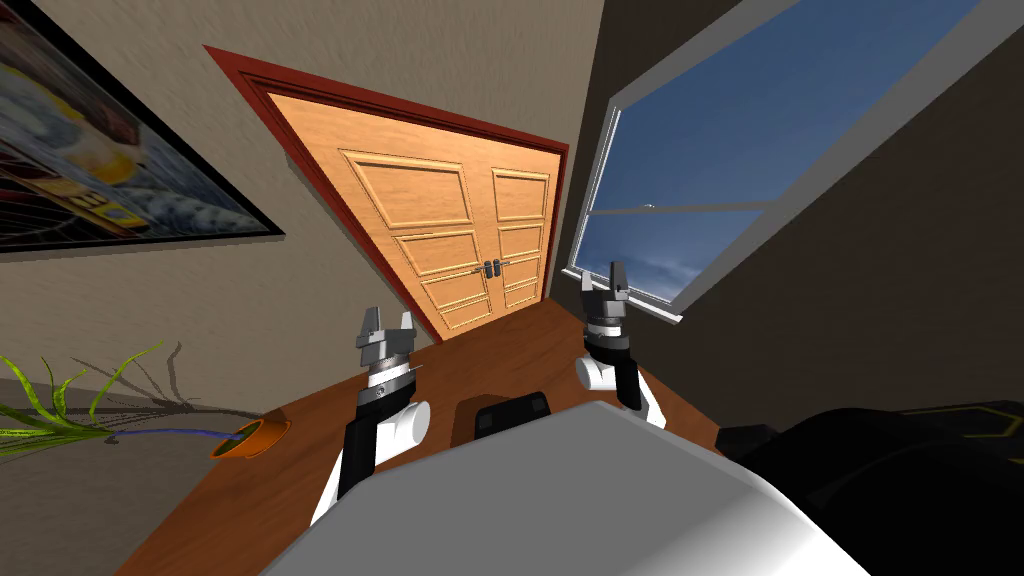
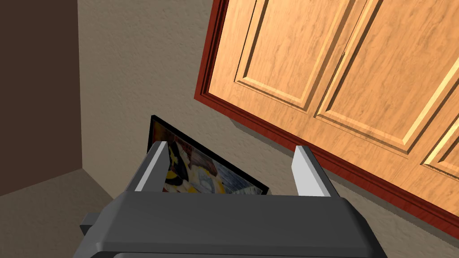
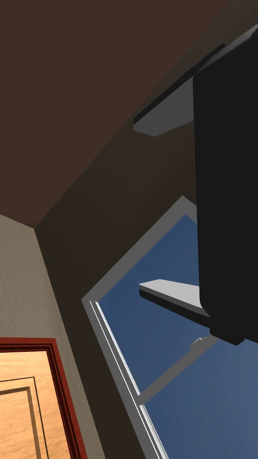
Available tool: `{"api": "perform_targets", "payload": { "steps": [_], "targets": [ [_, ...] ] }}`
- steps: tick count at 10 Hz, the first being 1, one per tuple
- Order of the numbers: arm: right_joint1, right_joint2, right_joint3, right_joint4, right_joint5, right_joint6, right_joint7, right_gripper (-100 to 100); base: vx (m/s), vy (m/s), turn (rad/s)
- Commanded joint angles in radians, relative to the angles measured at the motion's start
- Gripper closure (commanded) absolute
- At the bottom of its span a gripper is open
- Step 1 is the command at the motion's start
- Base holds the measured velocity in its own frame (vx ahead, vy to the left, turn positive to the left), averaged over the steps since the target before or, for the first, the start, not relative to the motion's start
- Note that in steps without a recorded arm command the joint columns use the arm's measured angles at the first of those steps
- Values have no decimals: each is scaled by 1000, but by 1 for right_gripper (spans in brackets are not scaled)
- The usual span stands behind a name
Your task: Pull the door open
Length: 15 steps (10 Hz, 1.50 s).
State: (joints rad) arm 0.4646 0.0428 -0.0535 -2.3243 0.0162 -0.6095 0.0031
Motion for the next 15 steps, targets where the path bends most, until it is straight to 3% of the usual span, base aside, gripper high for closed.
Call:
{"api": "perform_targets", "payload": {
  "steps": [1,5,15],
  "targets": [
    [-15,-19,3,36,-8,3,-7,-100,21,81,6],
    [-42,-50,9,100,-23,7,-19,-100,123,-13,66],
    [-136,-147,29,323,-73,23,-63,-100,98,2,60]
  ]
}}
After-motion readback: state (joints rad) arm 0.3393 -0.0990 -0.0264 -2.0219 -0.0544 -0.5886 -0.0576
